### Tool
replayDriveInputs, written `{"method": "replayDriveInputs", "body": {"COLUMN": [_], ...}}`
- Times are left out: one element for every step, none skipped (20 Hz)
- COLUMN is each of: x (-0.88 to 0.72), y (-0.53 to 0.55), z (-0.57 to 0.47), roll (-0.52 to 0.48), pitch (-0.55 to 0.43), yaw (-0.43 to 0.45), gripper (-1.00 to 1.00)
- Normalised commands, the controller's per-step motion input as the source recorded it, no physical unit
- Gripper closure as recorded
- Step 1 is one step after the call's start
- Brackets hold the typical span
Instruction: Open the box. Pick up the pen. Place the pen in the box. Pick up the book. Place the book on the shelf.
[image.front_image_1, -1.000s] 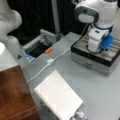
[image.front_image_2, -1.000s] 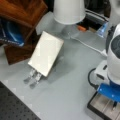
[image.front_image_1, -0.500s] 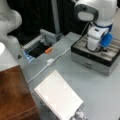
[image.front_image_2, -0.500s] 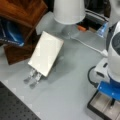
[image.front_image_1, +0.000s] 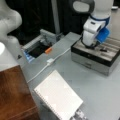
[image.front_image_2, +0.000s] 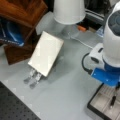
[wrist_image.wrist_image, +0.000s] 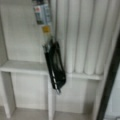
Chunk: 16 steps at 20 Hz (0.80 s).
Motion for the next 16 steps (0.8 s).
{"method": "replayDriveInputs", "body": {"x": [-0.02,-0.02,-0.02,-0.03,-0.04,-0.06,-0.06,-0.07,-0.08,-0.08,-0.09,-0.09,-0.09,-0.09,-0.08,-0.06], "y": [-0.47,-0.40,-0.42,-0.40,-0.41,-0.42,-0.44,-0.46,-0.49,-0.47,-0.47,-0.44,-0.47,-0.50,-0.47,-0.44], "z": [0.22,0.19,0.21,0.19,0.17,0.14,0.14,0.13,0.13,0.12,0.12,0.12,0.14,0.16,0.16,0.15], "roll": [-0.138,-0.153,-0.167,-0.177,-0.183,-0.194,-0.210,-0.233,-0.289,-0.288,-0.293,-0.293,-0.408,-0.569,-0.585,-0.579], "pitch": [0.069,0.084,0.089,0.085,0.071,0.054,0.061,0.059,0.036,0.026,0.026,0.054,0.072,0.073,0.068,0.060], "yaw": [0.094,0.090,0.092,0.104,0.125,0.151,0.180,0.203,0.241,0.243,0.249,0.315,0.358,0.373,0.351,0.319], "gripper": [-1.00,-1.00,-1.00,-1.00,-1.00,-1.00,-1.00,-1.00,-1.00,-1.00,-1.00,-1.00,-1.00,-1.00,-1.00,-1.00]}}
